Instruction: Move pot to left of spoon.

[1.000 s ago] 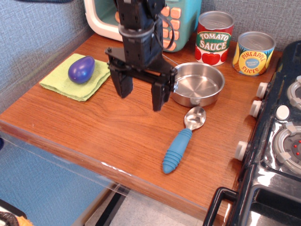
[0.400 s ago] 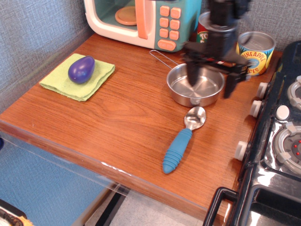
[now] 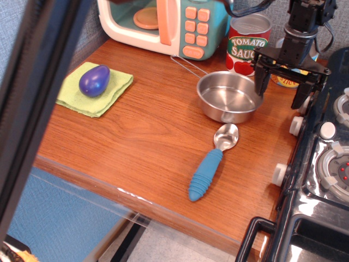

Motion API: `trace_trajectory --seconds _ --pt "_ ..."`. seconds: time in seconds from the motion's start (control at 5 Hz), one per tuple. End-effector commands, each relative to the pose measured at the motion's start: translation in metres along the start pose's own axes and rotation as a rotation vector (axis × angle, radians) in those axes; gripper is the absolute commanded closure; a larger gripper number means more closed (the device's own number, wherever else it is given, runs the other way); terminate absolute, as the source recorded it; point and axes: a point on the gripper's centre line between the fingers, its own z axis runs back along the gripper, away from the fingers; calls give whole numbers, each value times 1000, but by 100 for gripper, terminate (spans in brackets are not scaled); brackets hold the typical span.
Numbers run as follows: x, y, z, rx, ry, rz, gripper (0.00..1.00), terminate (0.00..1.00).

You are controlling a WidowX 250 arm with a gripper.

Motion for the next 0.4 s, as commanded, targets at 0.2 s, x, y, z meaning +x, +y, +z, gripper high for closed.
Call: trace_trajectory --seconds 0.2 --pt "0 12 28 22 -77 7 0 0"
